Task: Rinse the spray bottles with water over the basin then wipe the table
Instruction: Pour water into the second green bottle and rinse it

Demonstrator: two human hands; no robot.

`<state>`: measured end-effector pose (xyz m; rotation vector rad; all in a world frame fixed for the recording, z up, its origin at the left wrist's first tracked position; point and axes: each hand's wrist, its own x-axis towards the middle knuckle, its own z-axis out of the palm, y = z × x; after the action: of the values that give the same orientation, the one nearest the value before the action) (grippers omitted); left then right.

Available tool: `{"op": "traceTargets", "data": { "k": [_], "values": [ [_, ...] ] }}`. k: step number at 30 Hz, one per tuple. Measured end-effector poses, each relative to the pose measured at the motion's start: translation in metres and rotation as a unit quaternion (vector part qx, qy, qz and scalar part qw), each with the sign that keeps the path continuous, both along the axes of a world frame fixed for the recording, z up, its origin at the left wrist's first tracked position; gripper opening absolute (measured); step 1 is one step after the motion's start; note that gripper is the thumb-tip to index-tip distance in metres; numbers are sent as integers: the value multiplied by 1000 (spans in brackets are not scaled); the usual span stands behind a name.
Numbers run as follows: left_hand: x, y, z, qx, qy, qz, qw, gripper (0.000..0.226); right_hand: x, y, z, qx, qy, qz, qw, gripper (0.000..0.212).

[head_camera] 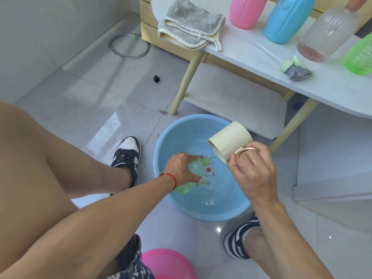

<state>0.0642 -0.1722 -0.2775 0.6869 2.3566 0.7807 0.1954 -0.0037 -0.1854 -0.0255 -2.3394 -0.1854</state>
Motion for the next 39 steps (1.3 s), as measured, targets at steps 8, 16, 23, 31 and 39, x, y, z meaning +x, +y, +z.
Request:
{"op": "traceTargets", "data": {
  "k": [8, 16, 23, 31, 39],
  "values": [
    [-4, -1, -6, 22, -45, 24, 998, 72, -6, 12, -27, -271, -83, -148, 948, 42],
    [-16, -13, -14, 96, -182, 169, 964, 83, -9, 21, -97, -290, -369, -287, 835, 35],
    [-21, -28, -12, 141, -211, 173, 952, 92, -2, -5, -149, -298, -470, -372, 743, 20],
    [-25, -41, 1, 137, -168, 183, 959, 65, -20, -30, -137, -506, -399, -177, 744, 31],
    [-25, -43, 8, 129, -120, 167, 970, 55, -20, -14, -113, -729, -234, -247, 594, 40]
  ]
}}
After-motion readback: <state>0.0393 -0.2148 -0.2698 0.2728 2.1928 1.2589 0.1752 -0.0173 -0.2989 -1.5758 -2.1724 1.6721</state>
